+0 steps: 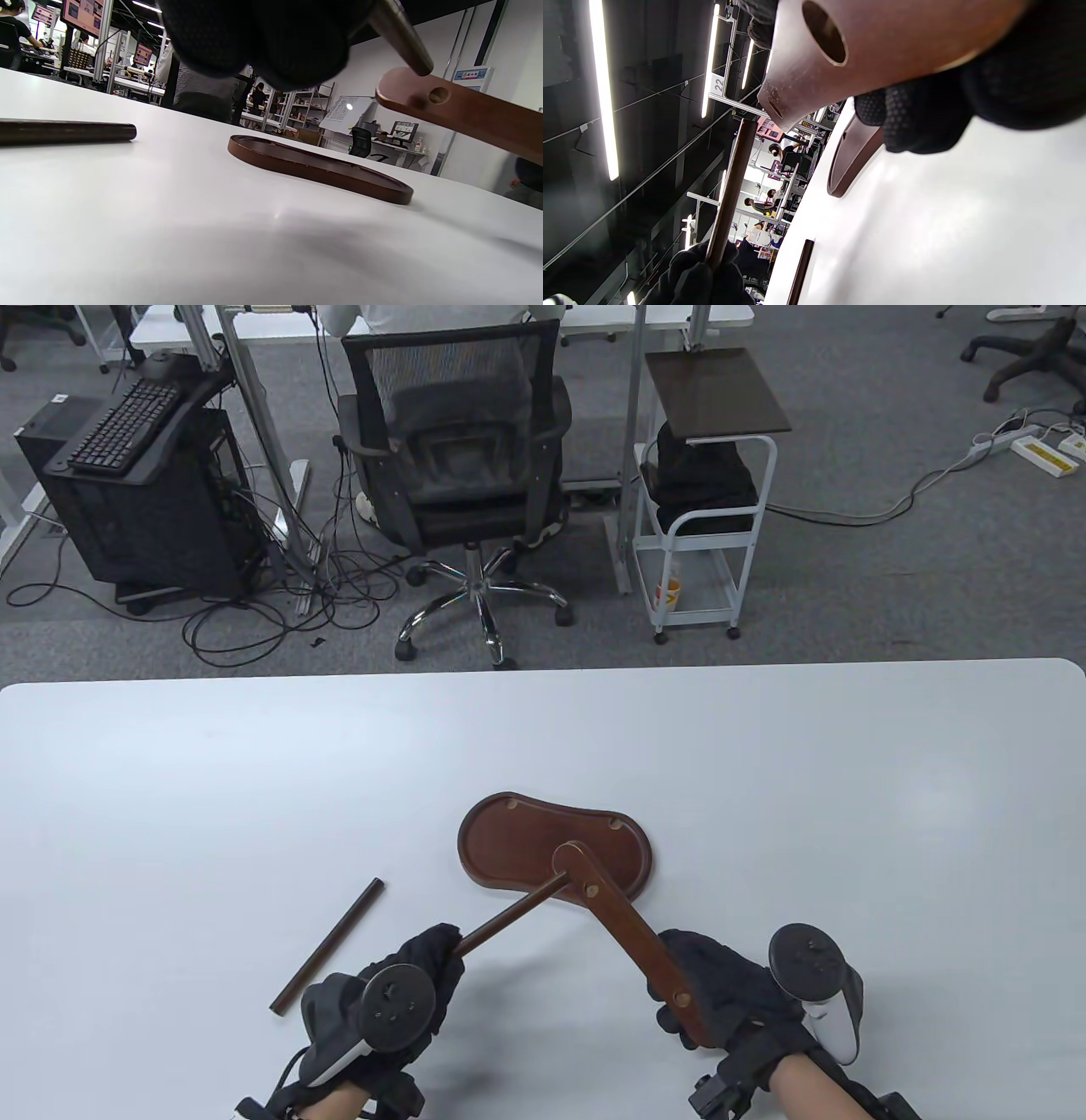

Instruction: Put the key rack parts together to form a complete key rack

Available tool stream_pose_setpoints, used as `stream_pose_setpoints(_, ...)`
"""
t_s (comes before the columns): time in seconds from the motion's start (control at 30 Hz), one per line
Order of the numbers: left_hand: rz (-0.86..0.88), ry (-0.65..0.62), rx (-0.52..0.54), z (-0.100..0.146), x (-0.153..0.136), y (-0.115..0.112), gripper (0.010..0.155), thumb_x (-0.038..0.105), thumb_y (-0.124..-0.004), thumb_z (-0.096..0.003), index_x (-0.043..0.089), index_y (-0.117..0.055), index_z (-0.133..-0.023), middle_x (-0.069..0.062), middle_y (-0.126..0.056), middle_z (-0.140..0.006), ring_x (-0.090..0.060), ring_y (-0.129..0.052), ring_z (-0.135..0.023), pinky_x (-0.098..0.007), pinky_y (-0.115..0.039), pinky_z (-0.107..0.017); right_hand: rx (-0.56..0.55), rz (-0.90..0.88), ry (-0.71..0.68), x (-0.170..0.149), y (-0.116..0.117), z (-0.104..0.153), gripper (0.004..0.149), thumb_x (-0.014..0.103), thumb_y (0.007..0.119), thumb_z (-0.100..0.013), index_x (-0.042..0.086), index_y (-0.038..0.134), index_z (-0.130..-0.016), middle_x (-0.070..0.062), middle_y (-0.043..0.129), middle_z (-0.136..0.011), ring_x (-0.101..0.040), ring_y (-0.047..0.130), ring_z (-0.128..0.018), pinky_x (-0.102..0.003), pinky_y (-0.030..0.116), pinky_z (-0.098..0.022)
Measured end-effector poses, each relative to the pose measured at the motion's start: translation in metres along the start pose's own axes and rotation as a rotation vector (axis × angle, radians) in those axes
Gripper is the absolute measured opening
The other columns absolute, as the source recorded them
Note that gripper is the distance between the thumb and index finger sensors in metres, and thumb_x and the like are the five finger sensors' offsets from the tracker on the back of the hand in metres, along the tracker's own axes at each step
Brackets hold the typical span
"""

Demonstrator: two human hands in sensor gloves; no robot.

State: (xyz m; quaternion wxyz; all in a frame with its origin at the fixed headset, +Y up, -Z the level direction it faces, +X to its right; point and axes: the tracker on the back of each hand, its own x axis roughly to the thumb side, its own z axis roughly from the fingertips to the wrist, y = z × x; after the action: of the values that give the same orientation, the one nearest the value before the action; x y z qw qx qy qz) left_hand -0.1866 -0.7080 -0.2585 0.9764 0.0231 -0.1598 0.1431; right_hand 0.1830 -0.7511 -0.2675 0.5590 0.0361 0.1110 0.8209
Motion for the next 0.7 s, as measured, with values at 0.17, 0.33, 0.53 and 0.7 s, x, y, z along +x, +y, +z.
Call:
stream_pose_setpoints(0.17,0.067,0.0,-0.02,0.0,0.001,-0.002,0.051,0.044,-0.053,-0.0564,0.02,-0.053,-0.102,0.006,-0.084,-0.076,-0.007,-0.095,-0.063,-0.037,-0.084,-0.055,0.011,-0.014,-0.003,0.0,0.002,0.0,0.056,0.037,0.058,-0.06,-0.003,0.07,-0.097,-0.023,0.097,-0.073,-0.04,0.106,-0.037,-0.05,0.094,-0.019)
stream_pose_setpoints(0.33,0.045,-0.015,-0.037,0.0,0.002,-0.005,0.051,0.045,-0.054,-0.0563,0.02,-0.054,-0.102,0.007,-0.084,-0.075,-0.006,-0.095,-0.063,-0.037,-0.084,-0.055,0.017,-0.031,-0.006,0.0,0.004,0.0,0.056,0.037,0.058,-0.06,-0.003,0.07,-0.097,-0.023,0.097,-0.073,-0.04,0.106,-0.037,-0.05,0.094,-0.019)
stream_pose_setpoints(0.53,0.047,-0.027,-0.065,-0.001,0.004,-0.008,0.051,0.045,-0.054,-0.0565,0.02,-0.055,-0.101,0.007,-0.085,-0.074,-0.007,-0.095,-0.061,-0.037,-0.085,-0.054,0.061,-0.027,-0.036,0.003,0.011,0.001,0.055,0.039,0.058,-0.06,0.001,0.071,-0.098,-0.024,0.095,-0.075,-0.041,0.105,-0.037,-0.05,0.092,-0.02)
stream_pose_setpoints(0.7,0.085,-0.023,-0.064,-0.001,0.003,-0.006,0.051,0.045,-0.054,-0.0565,0.02,-0.056,-0.101,0.008,-0.086,-0.072,-0.006,-0.096,-0.06,-0.037,-0.085,-0.054,0.064,0.064,-0.097,0.01,0.01,0.002,0.056,0.042,0.061,-0.059,0.008,0.068,-0.104,-0.024,0.092,-0.079,-0.041,0.103,-0.04,-0.05,0.09,-0.023)
